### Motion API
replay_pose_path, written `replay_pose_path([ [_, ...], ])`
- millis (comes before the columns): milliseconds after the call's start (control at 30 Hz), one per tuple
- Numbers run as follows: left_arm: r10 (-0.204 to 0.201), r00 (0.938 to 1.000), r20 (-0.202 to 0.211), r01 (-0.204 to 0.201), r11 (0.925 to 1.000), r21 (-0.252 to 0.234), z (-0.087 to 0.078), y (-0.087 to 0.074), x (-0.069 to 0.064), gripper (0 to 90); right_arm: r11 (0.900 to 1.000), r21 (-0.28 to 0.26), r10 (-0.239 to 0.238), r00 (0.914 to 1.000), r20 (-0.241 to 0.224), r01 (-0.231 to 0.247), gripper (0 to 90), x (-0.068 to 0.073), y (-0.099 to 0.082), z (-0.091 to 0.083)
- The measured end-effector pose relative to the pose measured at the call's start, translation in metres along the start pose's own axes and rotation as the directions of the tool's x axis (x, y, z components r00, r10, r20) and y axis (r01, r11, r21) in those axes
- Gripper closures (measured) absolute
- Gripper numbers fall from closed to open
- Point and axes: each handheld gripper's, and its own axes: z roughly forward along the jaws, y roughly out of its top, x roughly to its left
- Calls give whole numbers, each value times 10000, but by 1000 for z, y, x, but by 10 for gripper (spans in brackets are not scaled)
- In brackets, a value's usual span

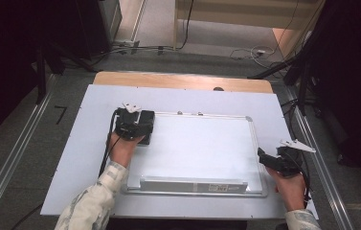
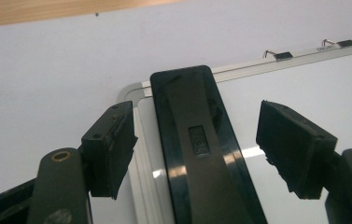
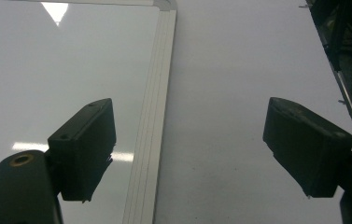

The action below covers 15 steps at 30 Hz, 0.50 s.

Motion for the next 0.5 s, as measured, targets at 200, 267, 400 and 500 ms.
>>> replay_pose_path([
  [200, -80, 10000, -51, 80, 10000, -6, -12, -14, 14, 280, 10000, 24, -3, 10000, 17, 3, 157, 0, 0, 0],
  [267, -212, 9998, 17, 212, 9998, -29, -15, -17, 18, 271, 10000, 24, -9, 10000, -11, 9, 157, 1, 0, 0],
  [400, -184, 9998, 93, 184, 9998, 25, -24, -25, 23, 252, 10000, 10, -75, 10000, -11, 75, 157, 2, 0, 0],
  [500, -288, 9992, 265, 288, 9996, 11, -32, -31, 28, 248, 10000, 16, -49, 10000, 0, 49, 157, 2, 0, 0],
])
